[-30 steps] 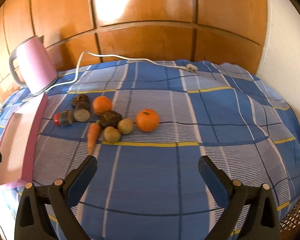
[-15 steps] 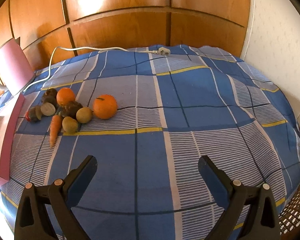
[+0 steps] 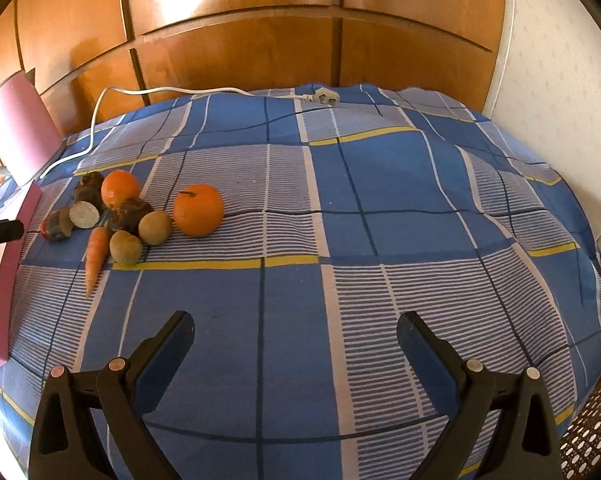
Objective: Organize fruits
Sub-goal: 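Reach the left gripper to the dark round slice and close on it, then carry the dark slice with the left gripper into the tray and release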
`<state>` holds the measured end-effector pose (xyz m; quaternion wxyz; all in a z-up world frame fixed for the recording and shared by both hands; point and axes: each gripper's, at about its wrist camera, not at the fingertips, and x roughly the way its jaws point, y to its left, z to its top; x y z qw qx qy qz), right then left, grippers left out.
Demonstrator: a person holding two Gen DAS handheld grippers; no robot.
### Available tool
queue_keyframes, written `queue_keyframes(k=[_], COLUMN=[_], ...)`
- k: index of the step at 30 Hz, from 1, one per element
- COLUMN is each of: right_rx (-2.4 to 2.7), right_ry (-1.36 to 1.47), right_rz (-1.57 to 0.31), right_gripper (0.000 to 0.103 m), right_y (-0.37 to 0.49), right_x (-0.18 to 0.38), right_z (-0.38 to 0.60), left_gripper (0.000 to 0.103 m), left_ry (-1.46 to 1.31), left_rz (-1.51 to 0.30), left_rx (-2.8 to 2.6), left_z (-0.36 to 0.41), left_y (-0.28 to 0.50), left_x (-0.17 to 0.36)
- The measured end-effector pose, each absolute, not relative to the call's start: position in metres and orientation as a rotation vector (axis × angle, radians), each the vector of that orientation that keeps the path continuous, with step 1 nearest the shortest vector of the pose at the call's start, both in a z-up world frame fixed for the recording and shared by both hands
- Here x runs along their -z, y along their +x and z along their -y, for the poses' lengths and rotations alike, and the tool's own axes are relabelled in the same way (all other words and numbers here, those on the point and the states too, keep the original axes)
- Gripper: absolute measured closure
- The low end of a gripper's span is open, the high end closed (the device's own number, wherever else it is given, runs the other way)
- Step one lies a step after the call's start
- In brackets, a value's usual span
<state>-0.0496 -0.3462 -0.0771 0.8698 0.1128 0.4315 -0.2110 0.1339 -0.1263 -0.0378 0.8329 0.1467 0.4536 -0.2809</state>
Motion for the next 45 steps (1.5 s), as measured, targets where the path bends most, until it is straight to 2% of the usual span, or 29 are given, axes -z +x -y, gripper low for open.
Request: queue_keyframes(k=[8, 10, 16, 22, 37, 45], right_rx=[0.443, 0.447, 0.442, 0.441, 0.560, 0.659], right_ry=[0.236, 0.240, 0.239, 0.254, 0.286, 0.320], right_rz=[-0.921, -0.926, -0.932, -0.945, -0.925, -0.903], right_gripper=[0.000, 0.000, 0.001, 0.005, 0.005, 0.005], right_y=[-0.046, -0.046, -0.045, -0.046, -0.062, -0.076], right_x=[0.083, 0.085, 0.086, 0.092, 0.095, 0.096], right_z=[0.348, 0.350, 0.349, 0.350, 0.364, 0.382], left_gripper=[0.066, 0.074, 0.075, 0.075, 0.075, 0.075], left_ry=[0.364, 0.385, 0.344, 0.260, 0.076, -0.046], left_rz=[-0.972, -0.977, -0.945, -0.918, -0.877, -0.850], left_rx=[0.611, 0.597, 0.608, 0.638, 0.721, 0.628], left_z=[0.157, 0.162, 0.157, 0.142, 0.125, 0.080], left_y=[0.142, 0.145, 0.139, 0.115, 0.056, 0.053], left_x=[0.053, 0.059, 0.060, 0.051, 0.028, 0.013])
